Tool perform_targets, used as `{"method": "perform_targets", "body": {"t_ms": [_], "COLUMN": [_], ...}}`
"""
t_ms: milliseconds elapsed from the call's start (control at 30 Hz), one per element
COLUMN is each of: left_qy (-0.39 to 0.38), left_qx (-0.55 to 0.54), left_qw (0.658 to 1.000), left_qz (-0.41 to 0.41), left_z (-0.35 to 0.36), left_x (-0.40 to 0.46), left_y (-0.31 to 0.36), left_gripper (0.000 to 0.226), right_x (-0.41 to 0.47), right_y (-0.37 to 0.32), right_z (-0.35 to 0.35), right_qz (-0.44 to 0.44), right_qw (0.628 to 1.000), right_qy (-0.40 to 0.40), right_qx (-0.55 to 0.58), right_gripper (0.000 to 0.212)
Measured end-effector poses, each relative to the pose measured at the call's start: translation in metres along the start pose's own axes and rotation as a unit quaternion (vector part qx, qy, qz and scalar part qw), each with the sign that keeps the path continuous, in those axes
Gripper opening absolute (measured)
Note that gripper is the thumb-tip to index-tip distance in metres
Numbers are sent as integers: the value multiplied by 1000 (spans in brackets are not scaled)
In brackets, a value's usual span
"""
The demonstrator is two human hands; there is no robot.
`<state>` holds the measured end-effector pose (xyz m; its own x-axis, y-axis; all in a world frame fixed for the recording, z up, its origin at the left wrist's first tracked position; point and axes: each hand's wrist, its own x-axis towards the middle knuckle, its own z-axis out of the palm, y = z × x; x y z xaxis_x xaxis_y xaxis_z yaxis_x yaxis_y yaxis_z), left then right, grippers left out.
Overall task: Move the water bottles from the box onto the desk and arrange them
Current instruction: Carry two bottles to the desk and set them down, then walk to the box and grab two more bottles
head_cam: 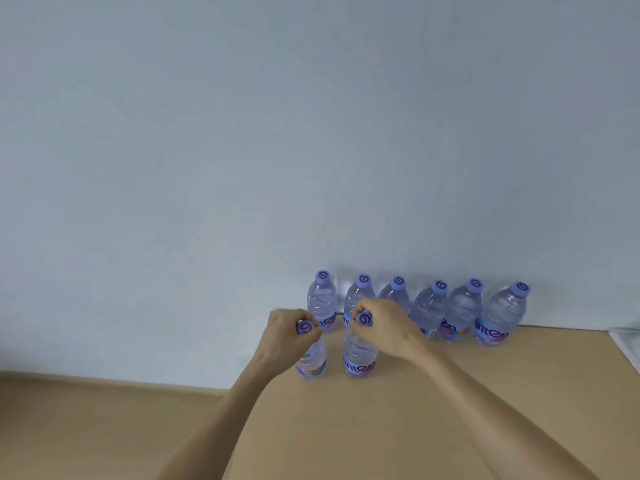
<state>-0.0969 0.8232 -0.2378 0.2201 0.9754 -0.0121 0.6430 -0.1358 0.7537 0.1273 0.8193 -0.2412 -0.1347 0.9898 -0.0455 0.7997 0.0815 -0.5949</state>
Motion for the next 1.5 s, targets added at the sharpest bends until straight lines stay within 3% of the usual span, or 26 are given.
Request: {"method": "perform_targets", "body": {"t_ms": [233,333,467,633,800,1100,1500], "left_qy": [-75,-86,-63,-11,-38,-91,-231], "left_qx": [47,86,155,54,-76,-130,-195], "left_qw": [996,992,985,995,984,953,866], "left_qz": [20,28,43,85,154,257,399], "left_z": [11,11,4,-10,-6,56,187], "left_x": [42,54,63,73,61,5,-106], "left_y": [-11,-16,-16,16,77,207,385], "left_gripper": [12,25,32,15,16,13,10], "right_x": [-2,-3,-11,-29,-63,-190,-421], "right_y": [9,9,11,18,27,51,100], "right_z": [4,-1,-14,-40,-74,-159,-252], "right_qz": [55,72,91,107,122,157,223], "right_qw": [998,997,993,987,973,922,836], "right_qy": [16,9,68,124,193,344,497], "right_qx": [-6,-40,-41,-3,27,78,66], "right_gripper": [15,28,37,33,26,27,18]}}
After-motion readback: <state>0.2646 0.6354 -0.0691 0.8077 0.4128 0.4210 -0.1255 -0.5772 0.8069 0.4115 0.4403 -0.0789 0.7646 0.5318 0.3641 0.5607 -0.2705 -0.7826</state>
